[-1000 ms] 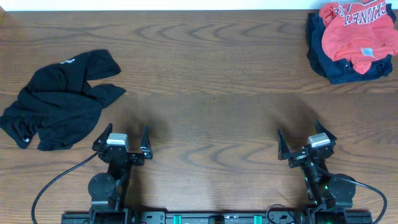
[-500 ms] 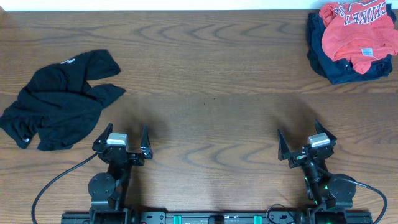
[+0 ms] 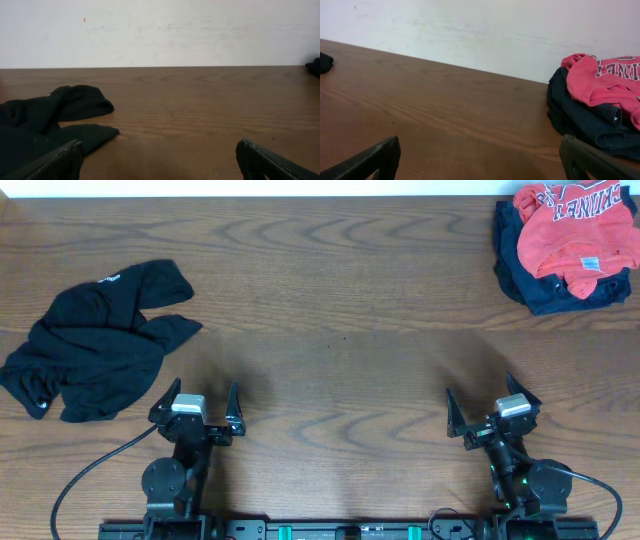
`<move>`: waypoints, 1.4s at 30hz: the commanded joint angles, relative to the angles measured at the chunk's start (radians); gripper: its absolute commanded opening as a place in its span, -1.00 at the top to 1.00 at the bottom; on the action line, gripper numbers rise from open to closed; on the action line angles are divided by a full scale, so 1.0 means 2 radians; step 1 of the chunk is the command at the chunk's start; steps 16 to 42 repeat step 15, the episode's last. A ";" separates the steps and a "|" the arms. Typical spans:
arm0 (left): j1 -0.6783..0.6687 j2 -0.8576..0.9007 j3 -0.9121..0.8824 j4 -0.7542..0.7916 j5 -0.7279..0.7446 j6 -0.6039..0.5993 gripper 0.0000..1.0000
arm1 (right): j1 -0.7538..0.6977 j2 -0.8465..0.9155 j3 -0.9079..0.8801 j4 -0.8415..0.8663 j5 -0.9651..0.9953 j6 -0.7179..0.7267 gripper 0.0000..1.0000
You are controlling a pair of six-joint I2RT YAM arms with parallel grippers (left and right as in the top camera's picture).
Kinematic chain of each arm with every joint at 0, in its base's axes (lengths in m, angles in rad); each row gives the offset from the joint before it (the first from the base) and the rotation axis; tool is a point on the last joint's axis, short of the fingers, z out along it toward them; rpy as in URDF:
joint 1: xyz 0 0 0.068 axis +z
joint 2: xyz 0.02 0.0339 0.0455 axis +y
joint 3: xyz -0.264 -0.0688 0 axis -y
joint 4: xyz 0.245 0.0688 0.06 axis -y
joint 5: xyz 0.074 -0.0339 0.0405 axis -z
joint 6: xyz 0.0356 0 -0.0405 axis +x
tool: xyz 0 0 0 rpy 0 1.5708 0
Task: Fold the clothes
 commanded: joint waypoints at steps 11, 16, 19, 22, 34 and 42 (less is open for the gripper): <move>0.002 -0.003 -0.006 -0.022 0.007 0.008 -0.96 | 0.003 -0.003 -0.002 -0.002 0.003 0.006 -0.98; 0.002 -0.003 -0.006 -0.022 0.007 0.009 -0.96 | 0.003 -0.003 -0.002 -0.002 0.003 0.006 -0.99; 0.002 -0.003 -0.006 -0.022 0.007 0.009 -0.96 | 0.003 -0.003 -0.002 -0.002 0.003 0.006 -0.99; 0.002 -0.003 -0.006 -0.022 0.007 0.009 -0.96 | 0.003 -0.003 -0.002 -0.002 0.003 0.006 -0.99; 0.002 -0.003 -0.006 -0.022 0.007 0.009 -0.96 | 0.003 -0.003 -0.002 -0.002 0.003 0.006 -0.99; 0.002 -0.003 -0.006 -0.022 0.007 0.009 -0.96 | 0.003 -0.003 -0.002 -0.002 0.003 0.006 -0.99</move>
